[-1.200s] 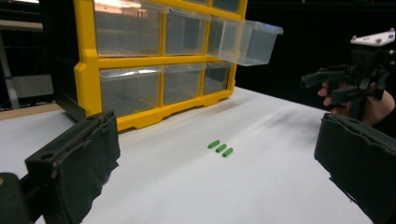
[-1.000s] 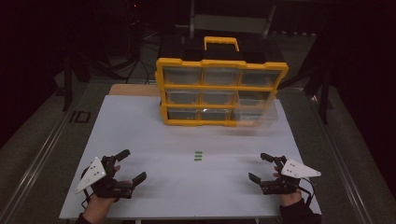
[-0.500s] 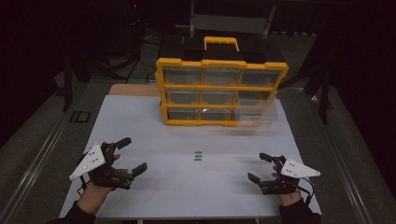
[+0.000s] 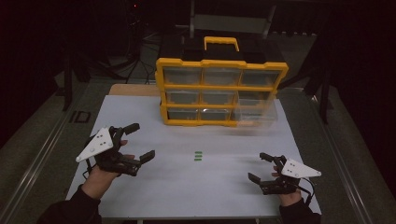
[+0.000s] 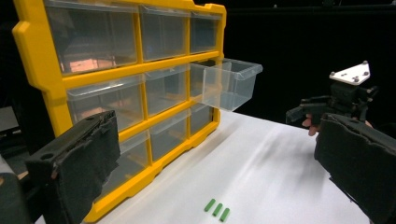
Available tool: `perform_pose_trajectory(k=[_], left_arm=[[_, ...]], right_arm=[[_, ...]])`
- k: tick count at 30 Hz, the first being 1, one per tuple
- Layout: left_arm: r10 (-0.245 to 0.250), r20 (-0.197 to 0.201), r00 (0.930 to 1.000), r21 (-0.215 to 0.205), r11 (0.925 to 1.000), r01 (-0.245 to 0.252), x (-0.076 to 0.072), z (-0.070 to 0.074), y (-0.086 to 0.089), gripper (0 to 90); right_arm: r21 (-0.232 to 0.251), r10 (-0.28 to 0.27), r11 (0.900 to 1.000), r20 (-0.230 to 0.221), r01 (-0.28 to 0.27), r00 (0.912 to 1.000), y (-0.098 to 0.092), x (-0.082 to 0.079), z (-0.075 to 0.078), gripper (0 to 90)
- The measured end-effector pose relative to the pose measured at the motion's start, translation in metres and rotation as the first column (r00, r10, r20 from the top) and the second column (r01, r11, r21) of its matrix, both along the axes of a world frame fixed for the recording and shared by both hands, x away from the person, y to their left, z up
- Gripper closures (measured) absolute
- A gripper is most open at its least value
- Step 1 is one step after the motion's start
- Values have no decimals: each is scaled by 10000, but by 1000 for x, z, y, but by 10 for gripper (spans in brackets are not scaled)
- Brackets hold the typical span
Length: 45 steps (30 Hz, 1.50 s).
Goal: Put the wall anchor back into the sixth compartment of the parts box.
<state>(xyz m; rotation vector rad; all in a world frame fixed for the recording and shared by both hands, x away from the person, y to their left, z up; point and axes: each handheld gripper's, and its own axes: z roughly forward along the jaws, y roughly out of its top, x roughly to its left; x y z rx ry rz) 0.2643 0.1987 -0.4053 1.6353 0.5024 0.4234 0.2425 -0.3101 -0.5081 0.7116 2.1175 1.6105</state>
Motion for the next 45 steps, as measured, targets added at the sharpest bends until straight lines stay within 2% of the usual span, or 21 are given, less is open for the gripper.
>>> perform_pose_trajectory(k=[2,5,11,17,23,26,30,32,36,38,42,45], left_arm=[[19,41,10000,-27,10000,-19,3,2,-3,0],[-48,96,9999,197,9998,46,7,4,-10,0],[-441,-731,9963,226,9987,458,18,5,-21,0],[-516,-819,9953,419,9976,552,26,4,-32,0],[-626,-1126,9917,586,9959,695,36,1,-50,0],[-950,-1327,9866,615,9927,1038,41,-1,-58,0],[-1180,-1372,9835,1047,9856,1329,48,-7,-72,0],[-1256,-1400,9821,1116,9836,1417,50,-9,-77,0],[-1317,-1481,9802,1307,9798,1514,56,-15,-85,0],[-1424,-1658,9758,1450,9752,1670,61,-21,-92,0],[-1435,-1714,9747,1659,9710,1721,66,-28,-97,8],[-1446,-1930,9705,1824,9666,1803,73,-37,-102,26]], right_arm=[[6,-2,10000,14,2,10000,0,0,0,127],[-21,14,10000,34,-14,10000,0,0,1,127],[-24,-7,10000,52,7,10000,1,0,1,124],[-48,39,10000,65,-39,10000,2,0,1,124],[-12,69,10000,-12,-69,10000,3,0,0,124],[-6,98,10000,12,-98,10000,3,0,0,124],[-1,108,9999,-9,-108,9999,3,0,0,124],[-23,119,9999,10,-119,9999,3,1,0,124],[-38,126,9999,-24,-126,9999,4,1,-1,124],[-29,120,9999,-64,-120,9999,4,0,-1,124],[-38,131,9999,-63,-131,9999,4,0,-1,124],[-36,146,9999,-109,-147,9998,5,0,-1,125]])
